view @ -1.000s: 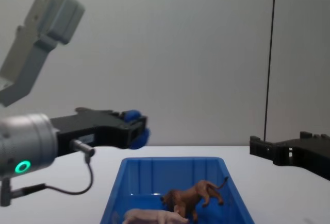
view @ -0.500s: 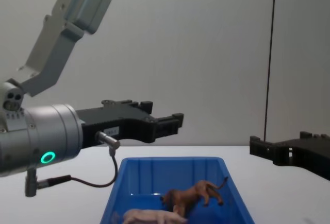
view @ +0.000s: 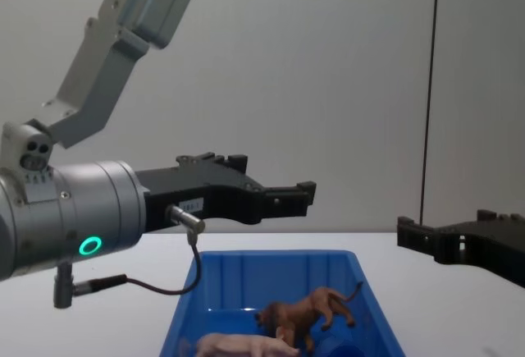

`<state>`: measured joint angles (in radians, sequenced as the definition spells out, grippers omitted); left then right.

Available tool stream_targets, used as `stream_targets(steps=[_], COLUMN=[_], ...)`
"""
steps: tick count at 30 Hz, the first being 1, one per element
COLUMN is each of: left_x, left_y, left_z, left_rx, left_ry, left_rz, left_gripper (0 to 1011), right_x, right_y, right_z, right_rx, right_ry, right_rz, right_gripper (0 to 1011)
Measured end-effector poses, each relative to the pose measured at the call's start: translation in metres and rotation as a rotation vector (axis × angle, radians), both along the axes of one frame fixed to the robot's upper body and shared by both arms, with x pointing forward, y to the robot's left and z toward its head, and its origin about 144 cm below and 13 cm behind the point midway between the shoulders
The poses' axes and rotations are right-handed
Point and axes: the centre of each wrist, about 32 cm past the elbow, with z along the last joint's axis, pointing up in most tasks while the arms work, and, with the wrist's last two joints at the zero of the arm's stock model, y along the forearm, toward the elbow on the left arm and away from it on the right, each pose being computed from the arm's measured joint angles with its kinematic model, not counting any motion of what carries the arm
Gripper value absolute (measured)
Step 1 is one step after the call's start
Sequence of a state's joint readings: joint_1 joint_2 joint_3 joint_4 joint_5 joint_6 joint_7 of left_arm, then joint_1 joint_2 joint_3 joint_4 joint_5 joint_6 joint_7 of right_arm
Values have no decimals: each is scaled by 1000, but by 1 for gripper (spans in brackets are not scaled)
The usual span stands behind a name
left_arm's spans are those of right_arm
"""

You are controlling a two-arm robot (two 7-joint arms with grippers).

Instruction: Pick up the two dolls from the table and place them into the box.

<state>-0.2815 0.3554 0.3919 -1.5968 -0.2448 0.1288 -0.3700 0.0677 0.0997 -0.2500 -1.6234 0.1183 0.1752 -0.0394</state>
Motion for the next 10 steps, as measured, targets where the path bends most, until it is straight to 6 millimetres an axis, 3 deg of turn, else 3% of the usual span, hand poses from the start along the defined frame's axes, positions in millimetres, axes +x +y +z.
stream_targets(steps=[10], left_x=[0], left_y=[-1], left_z=[0], left_rx=[0], left_ry=[0], left_rz=[-6], left_gripper=[1003], right_x=[0], right_y=[0], right_z=[0], right_rx=[0], right_ry=[0], right_rz=[0], right_gripper=[1001])
